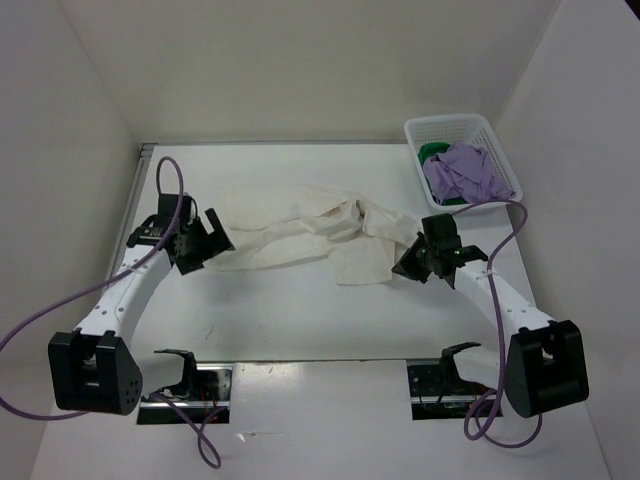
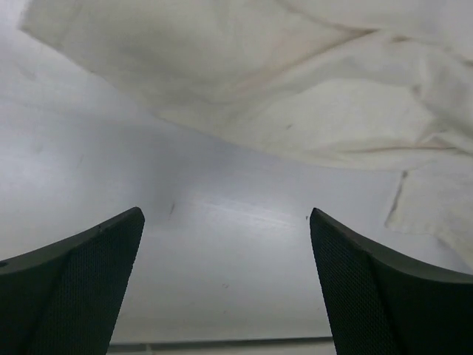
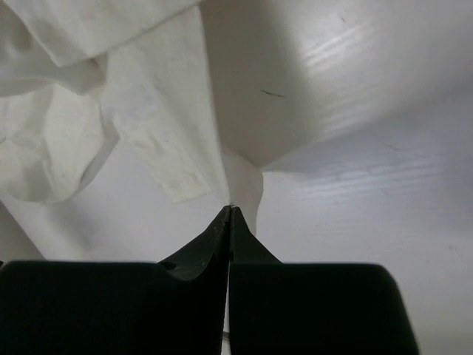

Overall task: Fold and stack the t-shirts
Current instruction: Flatten out the tshirt

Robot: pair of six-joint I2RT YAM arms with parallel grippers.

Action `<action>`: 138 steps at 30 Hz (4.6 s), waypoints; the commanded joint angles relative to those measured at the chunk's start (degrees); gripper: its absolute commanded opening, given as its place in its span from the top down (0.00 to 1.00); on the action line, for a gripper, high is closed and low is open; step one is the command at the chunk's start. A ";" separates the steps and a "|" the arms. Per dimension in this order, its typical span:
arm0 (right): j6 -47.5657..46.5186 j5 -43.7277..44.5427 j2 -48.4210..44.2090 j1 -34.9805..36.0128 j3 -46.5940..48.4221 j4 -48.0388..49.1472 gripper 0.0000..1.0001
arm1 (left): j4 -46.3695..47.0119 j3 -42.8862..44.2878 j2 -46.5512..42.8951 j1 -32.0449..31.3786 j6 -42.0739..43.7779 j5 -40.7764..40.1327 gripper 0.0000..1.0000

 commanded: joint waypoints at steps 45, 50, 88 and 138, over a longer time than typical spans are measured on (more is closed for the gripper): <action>-3.04 -2.33 -0.47 0.54 12.39 -5.31 1.00 | 22.40 -6.29 7.87 20.47 -11.35 4.31 1.00; -5.67 -1.81 0.49 0.54 31.21 -10.86 1.00 | 18.19 7.41 6.46 18.70 -11.35 11.67 1.00; -11.92 -9.26 47.29 18.12 50.46 15.05 0.59 | 14.04 21.08 4.00 20.72 -7.75 10.28 1.00; -7.35 -8.49 11.75 18.91 10.60 -3.49 0.35 | 22.13 5.24 4.61 19.14 -11.00 16.70 1.00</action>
